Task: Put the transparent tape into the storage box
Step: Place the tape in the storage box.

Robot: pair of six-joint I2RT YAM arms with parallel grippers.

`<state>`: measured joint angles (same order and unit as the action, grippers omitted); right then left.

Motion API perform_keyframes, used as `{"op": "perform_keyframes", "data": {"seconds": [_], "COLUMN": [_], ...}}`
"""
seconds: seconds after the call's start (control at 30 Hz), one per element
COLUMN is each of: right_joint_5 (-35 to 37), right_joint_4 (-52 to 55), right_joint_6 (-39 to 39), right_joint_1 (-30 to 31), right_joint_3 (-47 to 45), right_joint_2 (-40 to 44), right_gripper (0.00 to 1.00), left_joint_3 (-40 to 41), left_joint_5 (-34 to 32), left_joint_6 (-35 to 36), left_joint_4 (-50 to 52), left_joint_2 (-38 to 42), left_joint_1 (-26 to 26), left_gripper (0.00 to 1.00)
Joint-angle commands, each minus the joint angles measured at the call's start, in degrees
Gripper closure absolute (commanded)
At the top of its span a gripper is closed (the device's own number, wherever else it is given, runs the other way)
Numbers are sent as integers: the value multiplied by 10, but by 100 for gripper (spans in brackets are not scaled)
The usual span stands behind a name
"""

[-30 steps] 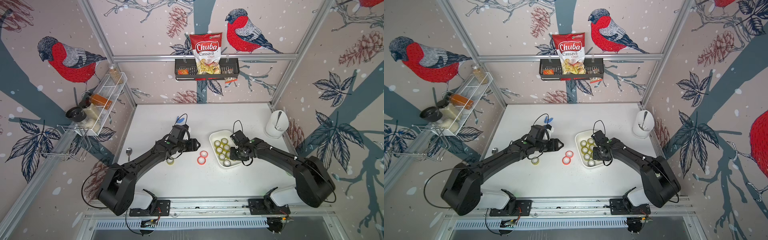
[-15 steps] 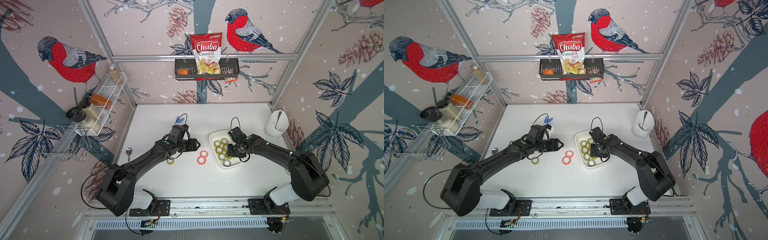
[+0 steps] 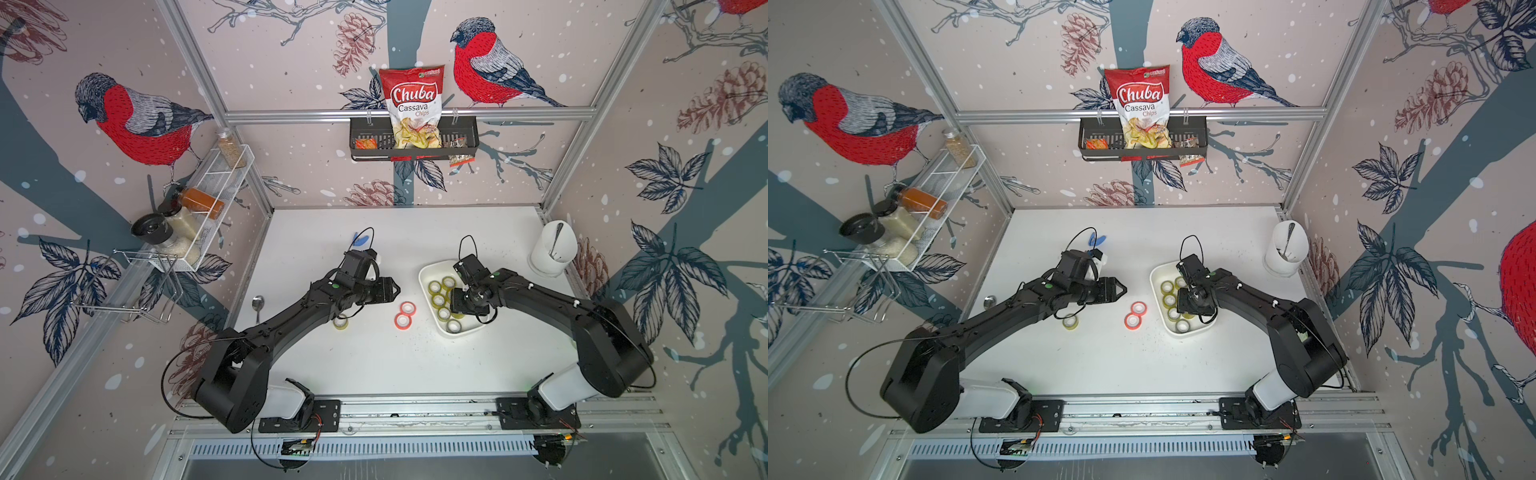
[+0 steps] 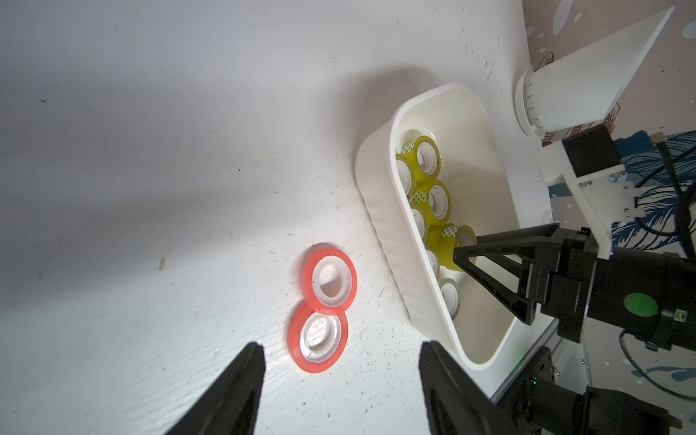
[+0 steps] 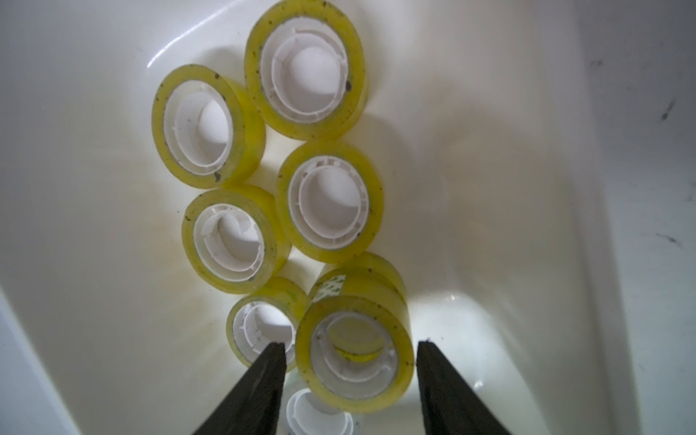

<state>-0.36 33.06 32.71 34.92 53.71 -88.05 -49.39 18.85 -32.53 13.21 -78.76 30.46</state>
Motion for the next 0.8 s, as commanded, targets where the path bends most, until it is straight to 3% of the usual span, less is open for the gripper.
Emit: {"op": "perform_keyframes", "data": {"seconds": [0.0,0.17,0.33,0.77], "right_joint_5": [16,30,7,-56], "right_joint_4": [17,61,65,40], "right_joint_6": [-1,3,-44,-148], "right_joint_1": [1,2,23,146], "right_joint_3": [14,52,104,249], "right_joint_2": [21,67,80,-48], "right_gripper": [39,39,41,44], "left_joint_3": [-1,-1,6,60], "left_joint_5": [-8,-23,-24,10], "left_joint_6": [8,8,13,31], "left_joint_4": [3,14,29,91], "left_joint_2": [6,23,46,139], "left_joint_1": [1,1,-18,-156], "left_gripper": [30,28,28,28]}}
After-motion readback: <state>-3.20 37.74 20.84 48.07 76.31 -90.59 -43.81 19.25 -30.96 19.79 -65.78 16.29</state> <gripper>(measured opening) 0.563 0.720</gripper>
